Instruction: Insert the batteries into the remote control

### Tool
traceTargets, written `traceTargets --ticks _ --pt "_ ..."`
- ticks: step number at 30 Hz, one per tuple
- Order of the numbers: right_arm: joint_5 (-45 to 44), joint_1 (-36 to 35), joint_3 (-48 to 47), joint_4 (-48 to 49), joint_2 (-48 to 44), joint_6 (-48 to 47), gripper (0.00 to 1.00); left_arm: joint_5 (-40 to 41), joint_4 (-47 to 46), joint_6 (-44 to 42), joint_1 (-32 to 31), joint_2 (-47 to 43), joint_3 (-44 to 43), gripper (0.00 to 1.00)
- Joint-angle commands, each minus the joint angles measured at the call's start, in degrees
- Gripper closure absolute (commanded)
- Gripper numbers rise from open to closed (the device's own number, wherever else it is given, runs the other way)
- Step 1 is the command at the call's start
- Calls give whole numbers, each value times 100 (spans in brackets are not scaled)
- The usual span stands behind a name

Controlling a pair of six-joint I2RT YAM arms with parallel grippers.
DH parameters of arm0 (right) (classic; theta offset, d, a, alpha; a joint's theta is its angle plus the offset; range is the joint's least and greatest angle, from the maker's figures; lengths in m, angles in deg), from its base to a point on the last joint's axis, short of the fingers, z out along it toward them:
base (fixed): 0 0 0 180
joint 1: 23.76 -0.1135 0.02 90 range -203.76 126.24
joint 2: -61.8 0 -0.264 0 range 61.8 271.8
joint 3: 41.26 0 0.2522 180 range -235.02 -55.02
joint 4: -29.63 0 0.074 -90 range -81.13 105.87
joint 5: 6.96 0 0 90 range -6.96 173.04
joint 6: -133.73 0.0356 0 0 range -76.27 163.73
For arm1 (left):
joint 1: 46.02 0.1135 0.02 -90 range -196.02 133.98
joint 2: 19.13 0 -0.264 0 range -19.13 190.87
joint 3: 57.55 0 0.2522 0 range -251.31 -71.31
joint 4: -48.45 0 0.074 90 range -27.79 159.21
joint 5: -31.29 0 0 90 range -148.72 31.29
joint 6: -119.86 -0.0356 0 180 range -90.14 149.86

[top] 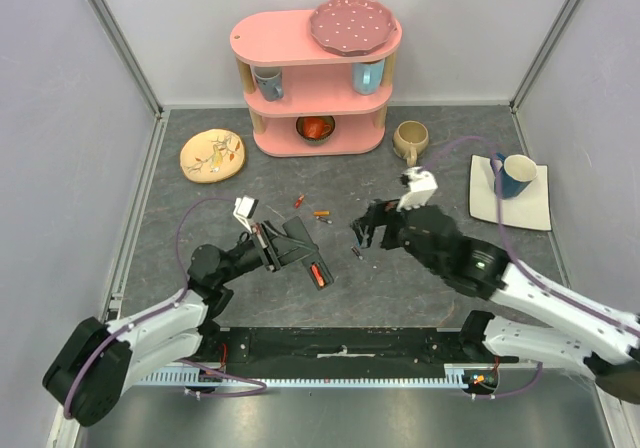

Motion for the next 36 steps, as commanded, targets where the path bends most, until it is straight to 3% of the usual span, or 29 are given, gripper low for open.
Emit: traceTargets --ticks 1,7,12,17,28,36 --pt "-959 15 64 -819 1260 -302 5 -12 699 -412 -2 -755 212 98" --pt "-836 50 -42 -204 2342 -663 14 278 2692 -764 -2 -2609 361 98" --pt "-566 567 -86 -72 3073 -479 22 507 3338 -791 -2 -3410 502 98" --pt "375 1227 247 394 3513 -66 35 366 3259 -694 -2 -3314 608 98" --pt "614 1281 125 719 3987 304 36 305 2960 -703 -2 -3051 607 98" --pt "544 1342 239 754 4295 330 44 322 3048 -711 -2 -3077 616 98"
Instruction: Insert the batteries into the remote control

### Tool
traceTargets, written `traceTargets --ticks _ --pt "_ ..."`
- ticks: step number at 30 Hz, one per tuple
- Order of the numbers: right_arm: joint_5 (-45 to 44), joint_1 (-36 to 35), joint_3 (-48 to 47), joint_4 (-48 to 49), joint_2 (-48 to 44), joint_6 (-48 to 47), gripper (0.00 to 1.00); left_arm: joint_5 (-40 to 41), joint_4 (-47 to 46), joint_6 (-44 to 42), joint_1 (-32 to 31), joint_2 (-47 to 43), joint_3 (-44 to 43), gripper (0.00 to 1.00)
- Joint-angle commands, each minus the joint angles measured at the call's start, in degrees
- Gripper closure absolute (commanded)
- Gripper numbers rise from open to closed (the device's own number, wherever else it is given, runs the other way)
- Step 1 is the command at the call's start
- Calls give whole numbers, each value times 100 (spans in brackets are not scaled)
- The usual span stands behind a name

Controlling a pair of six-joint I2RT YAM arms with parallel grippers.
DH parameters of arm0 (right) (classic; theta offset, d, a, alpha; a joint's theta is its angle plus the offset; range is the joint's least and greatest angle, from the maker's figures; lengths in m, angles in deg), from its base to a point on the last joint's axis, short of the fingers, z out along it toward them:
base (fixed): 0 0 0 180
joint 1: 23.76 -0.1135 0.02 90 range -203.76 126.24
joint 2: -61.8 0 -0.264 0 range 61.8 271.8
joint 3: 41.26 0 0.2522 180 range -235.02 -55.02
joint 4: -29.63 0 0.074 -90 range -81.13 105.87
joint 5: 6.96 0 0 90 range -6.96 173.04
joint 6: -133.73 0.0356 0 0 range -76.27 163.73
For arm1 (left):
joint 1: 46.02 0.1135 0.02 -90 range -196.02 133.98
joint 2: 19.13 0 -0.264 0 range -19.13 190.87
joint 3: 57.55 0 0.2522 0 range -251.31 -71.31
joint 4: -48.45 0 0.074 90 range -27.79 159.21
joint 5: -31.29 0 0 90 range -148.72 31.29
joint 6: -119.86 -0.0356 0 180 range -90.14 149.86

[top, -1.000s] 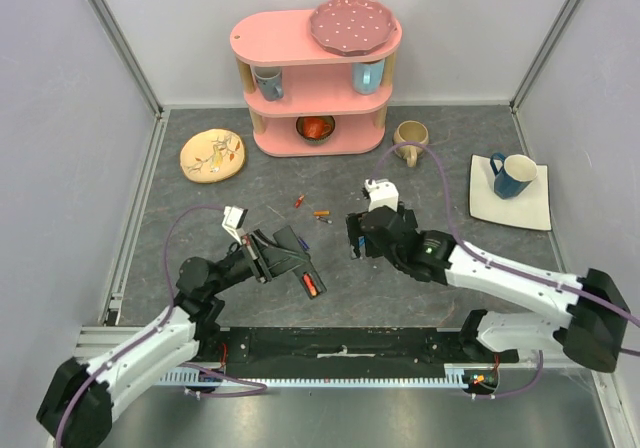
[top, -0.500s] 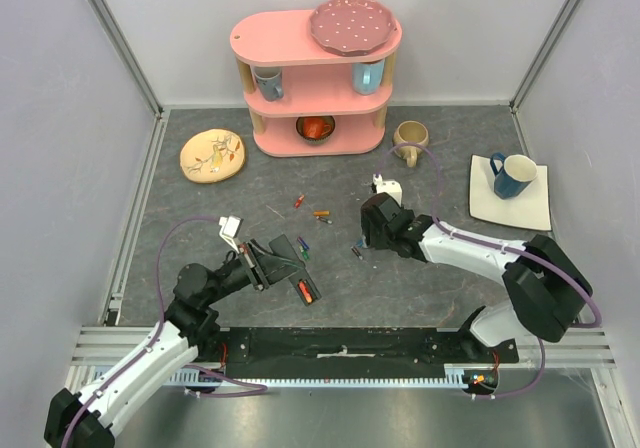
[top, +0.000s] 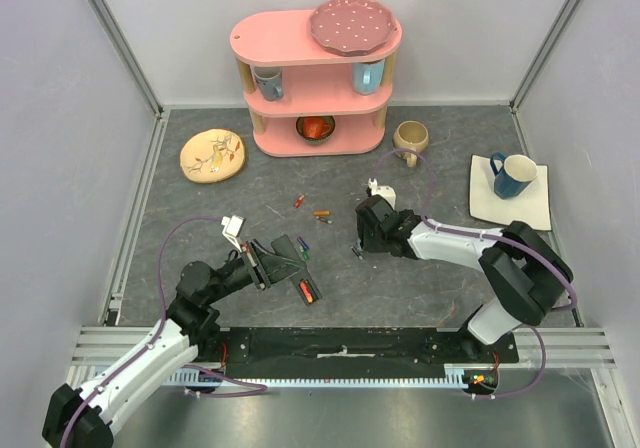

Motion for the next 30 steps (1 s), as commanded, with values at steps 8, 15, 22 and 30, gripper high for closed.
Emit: traceTargets --ticks 8,15,22,30 --pt "-86 66 -188 204 148 -73 44 -21 -329 -187 -2 95 52 98" --pt "-139 75 -275 55 25 -363 36 -12 -408 -169 -2 183 96 98" --pt "-341 75 -346 -69 -371 -863 19 -12 -426 -161 -2 235 105 98" --pt "-148 75 -478 -60 -29 -1004 17 23 -470 -169 -2 420 61 98"
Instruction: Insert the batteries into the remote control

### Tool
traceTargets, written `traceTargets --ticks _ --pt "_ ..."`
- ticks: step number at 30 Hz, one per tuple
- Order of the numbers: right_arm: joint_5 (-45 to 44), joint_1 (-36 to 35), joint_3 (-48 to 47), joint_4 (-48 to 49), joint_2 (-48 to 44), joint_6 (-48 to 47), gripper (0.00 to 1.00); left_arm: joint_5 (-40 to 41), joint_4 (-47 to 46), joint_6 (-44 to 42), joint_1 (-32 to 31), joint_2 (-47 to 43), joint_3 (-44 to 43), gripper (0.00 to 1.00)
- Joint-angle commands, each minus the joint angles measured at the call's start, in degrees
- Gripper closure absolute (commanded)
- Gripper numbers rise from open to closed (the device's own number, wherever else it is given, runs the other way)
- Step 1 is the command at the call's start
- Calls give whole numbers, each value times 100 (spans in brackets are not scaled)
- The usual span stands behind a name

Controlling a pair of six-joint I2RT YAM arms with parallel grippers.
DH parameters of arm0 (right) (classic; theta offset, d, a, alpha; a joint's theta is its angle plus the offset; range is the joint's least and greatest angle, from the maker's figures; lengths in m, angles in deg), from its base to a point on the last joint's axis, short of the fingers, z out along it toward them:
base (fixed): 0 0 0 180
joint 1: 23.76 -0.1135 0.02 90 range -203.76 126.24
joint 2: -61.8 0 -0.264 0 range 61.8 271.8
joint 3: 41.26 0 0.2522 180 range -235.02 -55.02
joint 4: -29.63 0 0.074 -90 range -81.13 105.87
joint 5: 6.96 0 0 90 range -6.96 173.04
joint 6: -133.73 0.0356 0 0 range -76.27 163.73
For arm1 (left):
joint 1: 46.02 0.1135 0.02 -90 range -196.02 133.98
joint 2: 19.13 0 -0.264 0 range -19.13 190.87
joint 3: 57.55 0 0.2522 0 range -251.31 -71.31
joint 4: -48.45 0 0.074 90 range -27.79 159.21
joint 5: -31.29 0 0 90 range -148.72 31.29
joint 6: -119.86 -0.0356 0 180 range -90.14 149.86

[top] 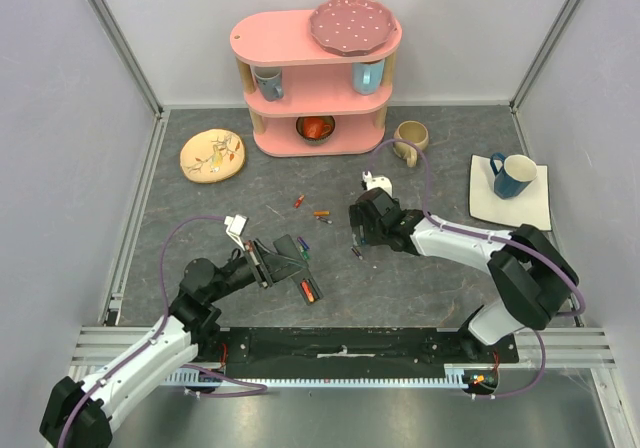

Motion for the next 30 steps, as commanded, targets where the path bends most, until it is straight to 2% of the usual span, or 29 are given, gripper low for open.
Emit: traceTargets --ticks 1,15,25,30 --pt "16 18 -211 75 221 -176 17 21 -337 -169 -2 118 52 98" --pt "183 -26 -325 199 626 -352 20 38 -512 -170 -2 409 17 98" --pt "140 -61 -431 181 836 -53 21 38 -530 -143 -2 338 70 98" --pt "69 -61 -492 190 959 87 25 38 -521 -126 -2 277 96 98"
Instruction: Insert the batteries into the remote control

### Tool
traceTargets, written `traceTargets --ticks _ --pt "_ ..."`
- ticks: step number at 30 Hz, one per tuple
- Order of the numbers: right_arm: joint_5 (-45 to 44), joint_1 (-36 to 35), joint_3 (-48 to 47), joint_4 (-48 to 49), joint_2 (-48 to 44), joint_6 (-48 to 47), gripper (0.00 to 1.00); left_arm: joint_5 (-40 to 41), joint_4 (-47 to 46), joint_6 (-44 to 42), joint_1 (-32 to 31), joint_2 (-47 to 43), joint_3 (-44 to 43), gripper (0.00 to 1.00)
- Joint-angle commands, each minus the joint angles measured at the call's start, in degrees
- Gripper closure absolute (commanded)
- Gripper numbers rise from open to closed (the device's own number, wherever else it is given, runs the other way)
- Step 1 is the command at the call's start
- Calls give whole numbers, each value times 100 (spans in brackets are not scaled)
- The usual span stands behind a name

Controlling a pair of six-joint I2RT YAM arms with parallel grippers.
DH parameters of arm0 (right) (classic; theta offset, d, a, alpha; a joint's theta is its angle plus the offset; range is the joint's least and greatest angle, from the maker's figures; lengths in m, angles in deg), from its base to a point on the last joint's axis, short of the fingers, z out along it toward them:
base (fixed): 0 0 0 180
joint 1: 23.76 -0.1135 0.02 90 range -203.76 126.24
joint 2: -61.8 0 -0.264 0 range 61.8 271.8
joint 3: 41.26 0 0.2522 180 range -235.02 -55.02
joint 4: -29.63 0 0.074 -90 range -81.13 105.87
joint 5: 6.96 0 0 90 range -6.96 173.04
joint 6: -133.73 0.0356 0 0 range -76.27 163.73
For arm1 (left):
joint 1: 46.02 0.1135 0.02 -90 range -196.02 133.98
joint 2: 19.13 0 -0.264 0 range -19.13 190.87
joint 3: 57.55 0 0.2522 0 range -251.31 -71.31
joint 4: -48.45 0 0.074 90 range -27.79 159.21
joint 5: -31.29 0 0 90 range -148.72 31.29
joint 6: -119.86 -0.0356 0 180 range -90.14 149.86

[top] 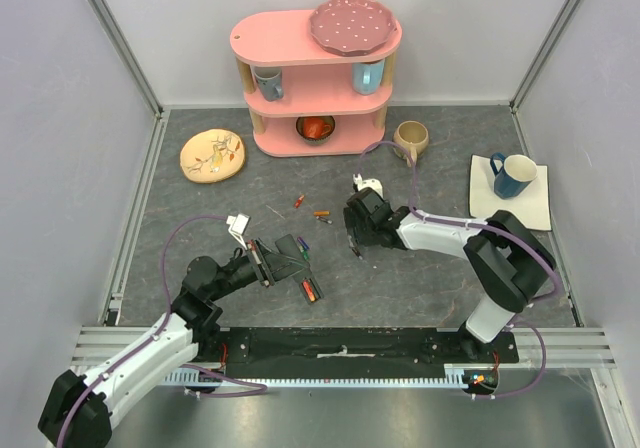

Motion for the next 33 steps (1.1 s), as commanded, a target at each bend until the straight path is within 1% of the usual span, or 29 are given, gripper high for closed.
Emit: traceTargets --ticks 1,6,10,15,21,26,30,33 --pt "-49 -24 -164 153 221 214 26 38 -348 -117 -2 -108 105 98" --pt "-198 -24 -261 153 379 258 27 56 -305 -134 -2 -169 114 98" --pt "-251 -41 -366 135 415 162 23 30 -305 -134 -2 -161 88 98" --pt "-365 -42 -437 -40 432 -14 22 38 -252 -178 -2 -161 79 98" --pt "-286 -33 -305 -67 502 249 26 21 -348 -178 -2 -55 79 98" --pt "-374 -33 -244 -137 511 574 32 -14 -348 -187 -2 -38 44 98" --pt "-418 -50 -208 -216 546 846 36 -32 -331 -161 -2 -108 70 98" --pt "-479 -77 -191 -287 538 926 38 -23 -270 -152 -2 -204 87 98"
